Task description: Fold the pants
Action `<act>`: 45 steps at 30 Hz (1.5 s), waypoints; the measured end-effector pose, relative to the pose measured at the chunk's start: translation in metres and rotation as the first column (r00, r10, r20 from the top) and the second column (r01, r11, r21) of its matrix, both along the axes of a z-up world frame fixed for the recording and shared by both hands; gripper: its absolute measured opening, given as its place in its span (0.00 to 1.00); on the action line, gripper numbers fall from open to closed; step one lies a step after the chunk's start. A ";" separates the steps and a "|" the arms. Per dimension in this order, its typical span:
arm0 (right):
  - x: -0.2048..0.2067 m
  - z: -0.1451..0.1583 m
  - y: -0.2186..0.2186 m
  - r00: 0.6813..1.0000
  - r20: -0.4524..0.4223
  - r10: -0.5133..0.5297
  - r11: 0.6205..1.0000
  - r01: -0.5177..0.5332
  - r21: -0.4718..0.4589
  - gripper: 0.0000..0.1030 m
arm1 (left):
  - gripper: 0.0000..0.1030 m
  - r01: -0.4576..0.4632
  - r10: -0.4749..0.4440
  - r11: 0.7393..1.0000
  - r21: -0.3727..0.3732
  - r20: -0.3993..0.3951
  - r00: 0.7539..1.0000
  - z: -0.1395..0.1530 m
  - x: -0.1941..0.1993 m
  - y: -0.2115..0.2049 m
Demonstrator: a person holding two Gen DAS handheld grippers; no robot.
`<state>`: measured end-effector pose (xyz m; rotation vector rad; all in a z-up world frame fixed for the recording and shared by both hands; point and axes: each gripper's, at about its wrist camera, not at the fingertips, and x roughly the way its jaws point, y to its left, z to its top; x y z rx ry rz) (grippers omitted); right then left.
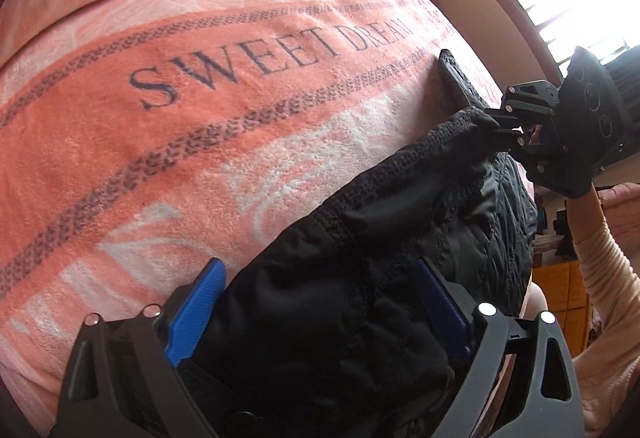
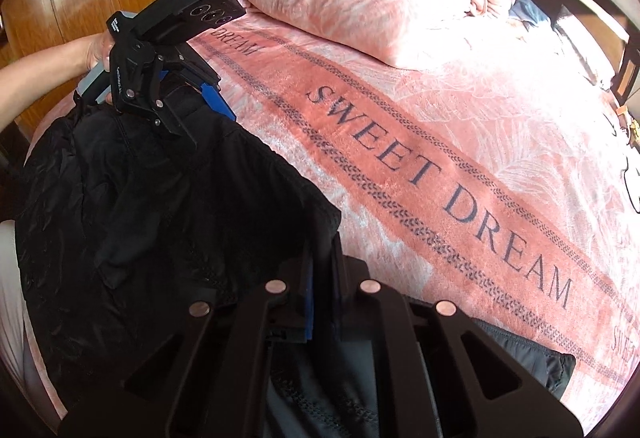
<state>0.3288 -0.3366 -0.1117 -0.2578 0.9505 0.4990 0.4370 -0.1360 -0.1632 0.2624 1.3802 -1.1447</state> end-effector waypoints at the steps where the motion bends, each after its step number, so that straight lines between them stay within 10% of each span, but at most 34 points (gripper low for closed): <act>1: 0.000 0.001 -0.001 1.000 0.003 -0.008 1.000 0.008 0.004 0.06 | 0.46 -0.006 0.004 1.000 0.030 0.040 0.999 0.000 -0.002 0.001; 6: -0.003 0.001 0.008 0.999 0.017 -0.050 0.999 0.049 0.019 0.06 | 0.19 -0.030 0.026 0.999 0.028 0.133 0.991 0.013 -0.016 0.013; 20: -0.140 0.073 0.030 0.969 0.220 -0.112 0.994 0.108 0.032 0.07 | 0.15 -0.134 0.145 0.989 -0.058 0.507 0.850 0.129 -0.188 0.049; 30: -0.253 0.065 0.049 0.963 0.218 -0.158 0.987 0.153 0.041 0.07 | 0.15 -0.201 0.231 0.973 -0.115 0.529 0.817 0.132 -0.319 0.068; 45: -0.304 -0.007 0.065 0.982 -0.001 -0.187 0.982 0.187 -0.003 0.10 | 0.17 -0.403 0.415 0.910 -0.099 0.244 0.876 0.026 -0.392 0.089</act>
